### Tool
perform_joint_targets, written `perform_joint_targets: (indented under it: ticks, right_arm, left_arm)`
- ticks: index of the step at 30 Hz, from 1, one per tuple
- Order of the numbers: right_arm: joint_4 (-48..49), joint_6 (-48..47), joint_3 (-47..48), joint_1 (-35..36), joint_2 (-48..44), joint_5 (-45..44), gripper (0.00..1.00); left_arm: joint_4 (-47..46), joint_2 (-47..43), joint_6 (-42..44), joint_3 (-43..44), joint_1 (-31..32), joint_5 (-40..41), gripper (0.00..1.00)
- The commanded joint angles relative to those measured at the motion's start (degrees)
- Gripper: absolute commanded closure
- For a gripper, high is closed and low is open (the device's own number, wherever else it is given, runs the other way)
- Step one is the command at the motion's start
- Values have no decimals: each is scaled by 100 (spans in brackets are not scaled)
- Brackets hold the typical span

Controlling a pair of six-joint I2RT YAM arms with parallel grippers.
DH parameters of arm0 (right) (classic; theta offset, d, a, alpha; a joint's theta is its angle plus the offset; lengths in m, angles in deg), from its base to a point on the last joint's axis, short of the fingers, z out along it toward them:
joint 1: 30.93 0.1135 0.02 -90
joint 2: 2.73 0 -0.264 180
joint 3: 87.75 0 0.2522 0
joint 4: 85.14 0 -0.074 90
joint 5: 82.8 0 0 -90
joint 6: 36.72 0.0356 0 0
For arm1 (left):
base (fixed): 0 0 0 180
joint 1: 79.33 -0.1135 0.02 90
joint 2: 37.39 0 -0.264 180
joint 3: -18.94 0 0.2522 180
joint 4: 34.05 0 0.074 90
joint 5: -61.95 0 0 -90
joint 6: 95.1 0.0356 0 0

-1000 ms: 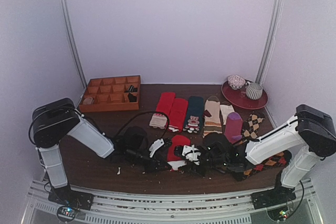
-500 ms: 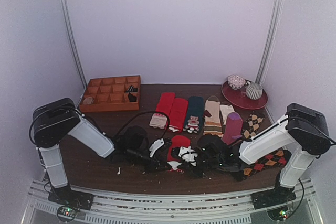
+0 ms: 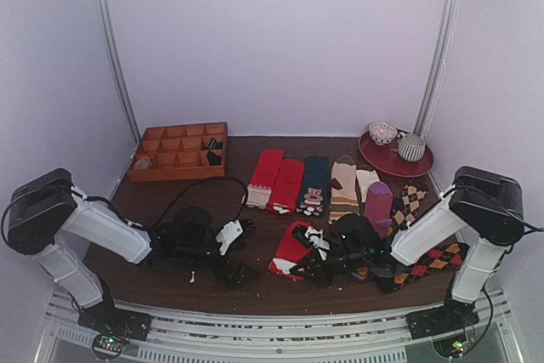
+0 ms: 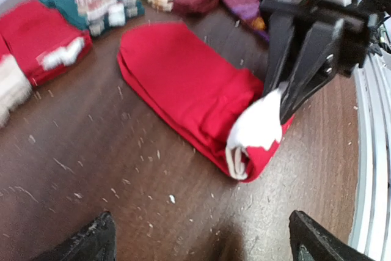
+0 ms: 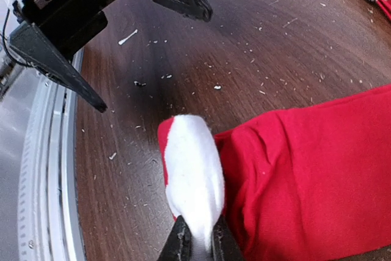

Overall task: Roll the socks
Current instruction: Roll a pair of socks at the center of the board.

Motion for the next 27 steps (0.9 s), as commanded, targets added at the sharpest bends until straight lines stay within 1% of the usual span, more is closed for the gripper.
perform_joint_targets:
  ticks: [1,3,4,7,9,14,15,18,19,23,25,27]
  right_arm:
    - [356,1572,-679,-136,581,710,95]
    - [450,1810,-716,-154,763,762,95]
    - [411,1869,-686,-155,833,771,95]
    - [270,2001,-619,-201,928,845,95]
    - [145,2050,-607,-274,910,899,95]
    - [-175,1955,-552,-391,879,1039,95]
    - [-233,1906,-523,-397,885,1045,95]
    - [-346,1839,-475,-431,926,1067,95]
    - [-362,1823,-467,-446,937,1083,95]
    - [-448,1750,-420,-474,983,1094,95]
    - [-455,1740,-412,-487,998,1113,95]
    - [-488,1707,-389,-503,1012,1112,95]
  left_arm:
    - [-1540,-318,798,-265,10,2,2]
    - [-1804,-99,1068,-184,21,-350,2]
    - [-1790,60,1189,-48,21,-516,2]
    - [-1546,583,1463,439,30,-997,7]
    - [-1545,894,1551,673,30,-1375,9]
    - [-1438,1464,1655,1024,30,-1868,14]
    - [-1434,1537,1653,1084,30,-1990,17]
    - [-1185,1701,1666,1294,30,-2167,32]
    - [-1126,1744,1688,1325,30,-2178,35]
    - [-1073,1814,1647,1316,30,-2233,42]
    - [-1034,1877,1626,1340,30,-2218,49]
    - [-953,1943,1626,1378,31,-2200,50]
